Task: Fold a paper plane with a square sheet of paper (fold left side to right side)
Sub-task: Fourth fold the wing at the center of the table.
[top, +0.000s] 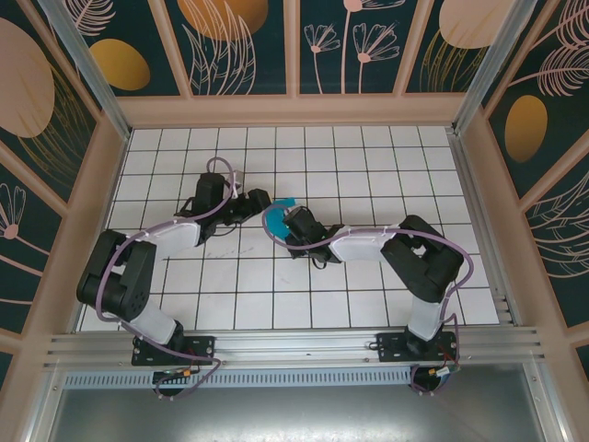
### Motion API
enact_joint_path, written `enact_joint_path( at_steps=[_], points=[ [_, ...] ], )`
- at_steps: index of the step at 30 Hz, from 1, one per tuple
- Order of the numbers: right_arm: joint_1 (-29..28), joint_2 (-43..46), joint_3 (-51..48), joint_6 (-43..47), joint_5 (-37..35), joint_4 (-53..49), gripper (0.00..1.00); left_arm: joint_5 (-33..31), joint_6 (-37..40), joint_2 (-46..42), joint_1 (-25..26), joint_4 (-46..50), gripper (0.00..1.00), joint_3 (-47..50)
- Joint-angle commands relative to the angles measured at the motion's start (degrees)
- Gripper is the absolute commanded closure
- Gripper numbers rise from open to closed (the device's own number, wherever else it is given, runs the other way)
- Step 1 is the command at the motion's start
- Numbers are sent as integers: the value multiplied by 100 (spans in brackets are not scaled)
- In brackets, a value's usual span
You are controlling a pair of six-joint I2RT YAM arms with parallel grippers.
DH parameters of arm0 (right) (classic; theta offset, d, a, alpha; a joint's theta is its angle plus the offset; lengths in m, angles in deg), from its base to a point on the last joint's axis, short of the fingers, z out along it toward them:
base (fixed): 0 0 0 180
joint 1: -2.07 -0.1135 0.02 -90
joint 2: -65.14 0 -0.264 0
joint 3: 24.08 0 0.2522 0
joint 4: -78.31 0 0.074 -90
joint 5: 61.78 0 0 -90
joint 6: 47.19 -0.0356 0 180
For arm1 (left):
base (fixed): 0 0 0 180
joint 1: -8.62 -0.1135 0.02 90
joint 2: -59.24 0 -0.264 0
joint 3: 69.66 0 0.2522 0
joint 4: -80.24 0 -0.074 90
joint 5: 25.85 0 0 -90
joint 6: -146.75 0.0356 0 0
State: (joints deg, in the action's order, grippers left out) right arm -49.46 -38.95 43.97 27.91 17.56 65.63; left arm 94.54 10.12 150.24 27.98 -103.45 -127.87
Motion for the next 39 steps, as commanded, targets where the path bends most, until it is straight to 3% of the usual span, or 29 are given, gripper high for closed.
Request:
enact_joint_path(
  at_steps=[1, 5, 10, 15, 22, 39],
  points=[
    [-9, -24, 58, 22, 248, 35, 89, -125, 171, -229, -107, 172, 32, 110],
    [109, 38, 74, 20, 721, 98, 90, -85, 224, -232, -131, 176, 36, 181],
    [285, 45, 98, -44, 1350, 99, 92, 417, 90, 81, -118, -354, 50, 367],
    [448, 48, 86, -160, 1794, 137, 93, 656, -30, 392, -7, -713, 56, 413],
    [702, 104, -31, -358, 2366, 371, 96, 680, -31, 934, 222, -751, 57, 170],
    [889, -6, -181, -496, 2803, 500, 97, 571, -75, 1707, 429, -712, 54, -258]
  ],
)
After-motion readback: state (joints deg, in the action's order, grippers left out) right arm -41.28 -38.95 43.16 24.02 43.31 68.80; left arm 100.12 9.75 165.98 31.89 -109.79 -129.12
